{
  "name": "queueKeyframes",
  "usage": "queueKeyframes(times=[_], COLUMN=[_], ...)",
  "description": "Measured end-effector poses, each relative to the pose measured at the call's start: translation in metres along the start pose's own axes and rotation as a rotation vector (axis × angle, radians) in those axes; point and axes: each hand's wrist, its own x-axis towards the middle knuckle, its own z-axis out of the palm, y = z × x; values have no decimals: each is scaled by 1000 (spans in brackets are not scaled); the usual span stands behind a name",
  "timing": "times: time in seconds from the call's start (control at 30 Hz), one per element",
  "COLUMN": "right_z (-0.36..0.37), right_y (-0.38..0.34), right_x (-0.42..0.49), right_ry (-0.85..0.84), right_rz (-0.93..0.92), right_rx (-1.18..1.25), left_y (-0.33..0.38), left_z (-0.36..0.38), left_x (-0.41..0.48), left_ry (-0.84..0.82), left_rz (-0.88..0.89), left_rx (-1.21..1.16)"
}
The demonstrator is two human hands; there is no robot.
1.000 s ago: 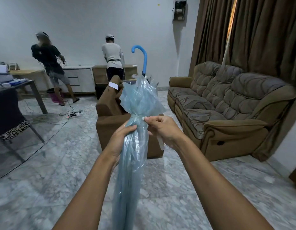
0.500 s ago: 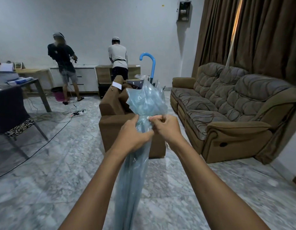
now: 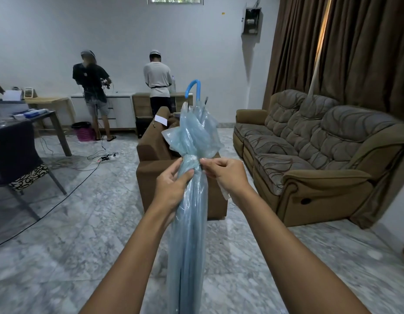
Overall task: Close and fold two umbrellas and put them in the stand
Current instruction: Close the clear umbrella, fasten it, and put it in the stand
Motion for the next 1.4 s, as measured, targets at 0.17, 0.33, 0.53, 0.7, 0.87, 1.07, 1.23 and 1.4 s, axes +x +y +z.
queueKeyframes(times=[0.17, 0.33, 0.53, 0.7, 0.87, 1.07, 1.23, 1.4], right_z=[-8, -5, -6, -8, -19, -40, -73, -114], right_y=[-8, -14, -7, -4, -5, -10, -12, -22], right_x=[-2, -6, -7, -10, -18, -25, -32, -54], right_ry=[-170, -45, 87, 145, 85, 141, 148, 224], right_rz=[75, -37, -103, -132, -165, -93, -77, -78], right_rx=[46, 4, -159, -302, -202, -27, -96, -123], left_y=[3, 5, 8, -4, -18, -25, -35, -44], left_z=[-14, -19, -2, 13, 16, 39, 56, 87], left_x=[-1, 7, 3, -2, 1, 1, -3, -10], left_ry=[-188, -232, -21, -107, -49, -94, -246, -444], left_rz=[-56, -153, 152, 132, 244, 204, 115, 87], left_rx=[-122, 73, 721, 852, 723, 460, 248, 87])
